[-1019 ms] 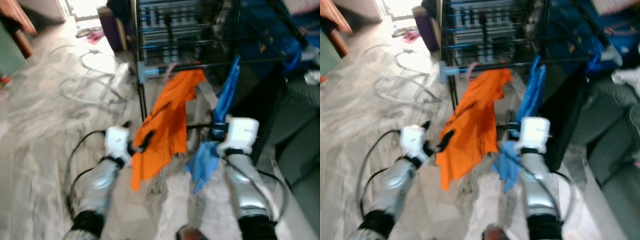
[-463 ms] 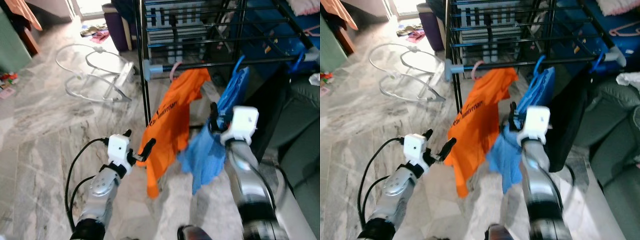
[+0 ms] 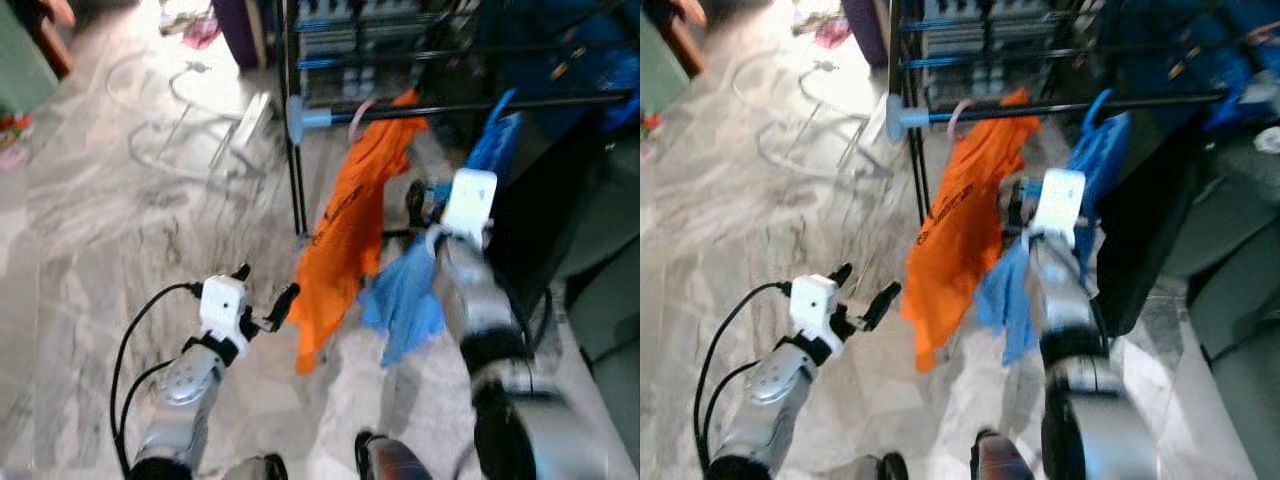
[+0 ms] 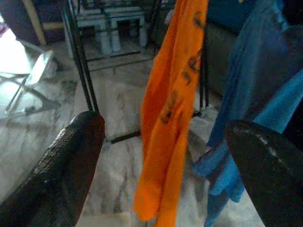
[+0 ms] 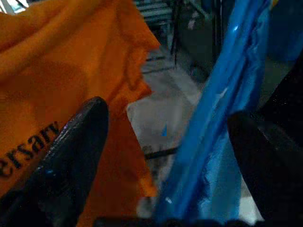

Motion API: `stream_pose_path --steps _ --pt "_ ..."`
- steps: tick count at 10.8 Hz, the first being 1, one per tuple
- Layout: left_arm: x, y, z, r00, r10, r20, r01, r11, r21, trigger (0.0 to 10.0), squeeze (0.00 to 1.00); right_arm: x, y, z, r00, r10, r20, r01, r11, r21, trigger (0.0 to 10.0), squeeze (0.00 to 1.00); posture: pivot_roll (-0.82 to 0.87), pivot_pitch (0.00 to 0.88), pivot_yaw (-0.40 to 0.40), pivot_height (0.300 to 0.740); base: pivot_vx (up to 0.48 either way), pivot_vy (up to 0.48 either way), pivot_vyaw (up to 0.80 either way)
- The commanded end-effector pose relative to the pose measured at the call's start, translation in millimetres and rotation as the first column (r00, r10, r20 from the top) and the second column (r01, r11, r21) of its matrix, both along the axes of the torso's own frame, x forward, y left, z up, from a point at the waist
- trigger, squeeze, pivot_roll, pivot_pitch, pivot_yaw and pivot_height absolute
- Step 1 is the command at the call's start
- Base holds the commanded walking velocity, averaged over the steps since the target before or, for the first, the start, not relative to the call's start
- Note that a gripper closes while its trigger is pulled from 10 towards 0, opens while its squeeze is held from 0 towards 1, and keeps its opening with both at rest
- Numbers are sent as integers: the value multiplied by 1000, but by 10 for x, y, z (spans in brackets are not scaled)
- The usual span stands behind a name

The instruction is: Hang hanger

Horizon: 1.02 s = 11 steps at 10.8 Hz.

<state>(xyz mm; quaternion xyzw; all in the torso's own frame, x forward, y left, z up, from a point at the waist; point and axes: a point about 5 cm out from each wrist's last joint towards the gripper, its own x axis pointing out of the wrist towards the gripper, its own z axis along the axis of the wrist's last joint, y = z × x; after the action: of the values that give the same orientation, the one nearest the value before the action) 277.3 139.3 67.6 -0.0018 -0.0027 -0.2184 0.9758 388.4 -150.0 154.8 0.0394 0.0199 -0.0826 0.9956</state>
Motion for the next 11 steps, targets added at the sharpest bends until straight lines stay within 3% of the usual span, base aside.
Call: stream_pose_path --steps 1,4,7,9,11 --pt "-55 16 -20 1000 -19 -16 19 1000 16 10000 0 3 -28 -98 998 -21 -61 22 1000 22 10000 0 -191 261 69 740 0 0 0" --pt "-24 -35 15 999 -47 -27 47 999 18 10000 0 -41 -282 -244 982 -131 -135 130 991 -15 10000 0 -208 263 82 740 0 0 0" --pt "44 -122 28 996 -83 -33 83 996 16 10000 0 -112 -540 -235 977 -192 -91 177 972 -152 10000 0 -251 252 98 740 0 0 0" --pt "78 -165 32 994 -101 -35 101 995 16 10000 0 -65 -502 -136 991 -122 -56 104 959 -265 10000 0 -266 246 106 740 0 0 0" --pt "94 -182 35 994 -104 -33 104 994 16 10000 0 7 -394 -27 998 -42 -37 29 950 -312 10000 0 -261 234 104 740 0 0 0"
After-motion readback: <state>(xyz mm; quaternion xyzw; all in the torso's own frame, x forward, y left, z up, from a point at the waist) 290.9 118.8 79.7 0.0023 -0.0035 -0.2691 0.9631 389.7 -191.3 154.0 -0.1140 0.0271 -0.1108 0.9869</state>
